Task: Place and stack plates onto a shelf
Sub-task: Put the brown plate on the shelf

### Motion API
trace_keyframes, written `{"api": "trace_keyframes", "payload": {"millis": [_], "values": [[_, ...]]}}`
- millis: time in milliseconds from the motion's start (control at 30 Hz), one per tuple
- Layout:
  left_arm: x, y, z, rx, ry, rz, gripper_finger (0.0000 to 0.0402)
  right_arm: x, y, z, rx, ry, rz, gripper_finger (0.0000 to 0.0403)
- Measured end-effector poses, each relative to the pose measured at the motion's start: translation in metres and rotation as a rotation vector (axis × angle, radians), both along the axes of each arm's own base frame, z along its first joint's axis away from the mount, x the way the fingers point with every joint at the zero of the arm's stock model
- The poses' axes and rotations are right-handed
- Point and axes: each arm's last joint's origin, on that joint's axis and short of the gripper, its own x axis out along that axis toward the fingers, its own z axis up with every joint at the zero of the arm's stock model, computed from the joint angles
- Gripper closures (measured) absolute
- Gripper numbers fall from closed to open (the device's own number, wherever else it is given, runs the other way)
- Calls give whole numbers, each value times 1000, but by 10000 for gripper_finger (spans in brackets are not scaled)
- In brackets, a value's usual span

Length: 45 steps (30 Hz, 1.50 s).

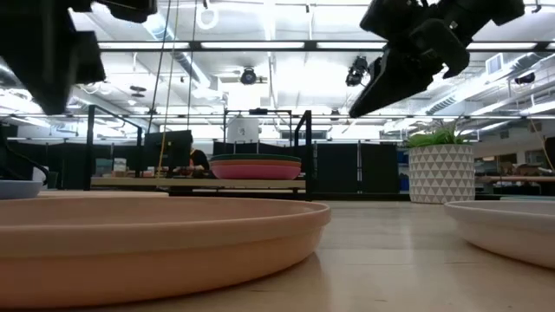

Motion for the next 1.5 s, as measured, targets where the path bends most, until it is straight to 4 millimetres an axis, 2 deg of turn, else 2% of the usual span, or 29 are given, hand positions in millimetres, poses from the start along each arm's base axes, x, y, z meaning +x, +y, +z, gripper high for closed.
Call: {"api": "trace_keyframes", "payload": {"millis": [133, 367, 533, 667, 800, 1167, 1500], "values": [[3, -20, -2, 33, -26, -14, 260, -2, 2, -9, -28, -44, 45, 298], [16, -52, -26, 202, -37, -302, 260, 0, -5, -12, -36, -128, 29, 298], [26, -70, -38, 239, -87, -440, 260, 1, -5, -10, -36, -162, 40, 298], [25, -82, -41, 252, -131, -508, 260, 2, -4, -8, -46, -175, 48, 298], [23, -88, -39, 277, -180, -533, 260, 3, -4, -6, -58, -194, 60, 298], [18, -92, -48, 388, -179, -587, 260, 5, -3, -3, -55, -222, 106, 298], [14, -90, -63, 456, -111, -645, 260, 5, -3, -3, -47, -223, 111, 298]]}}
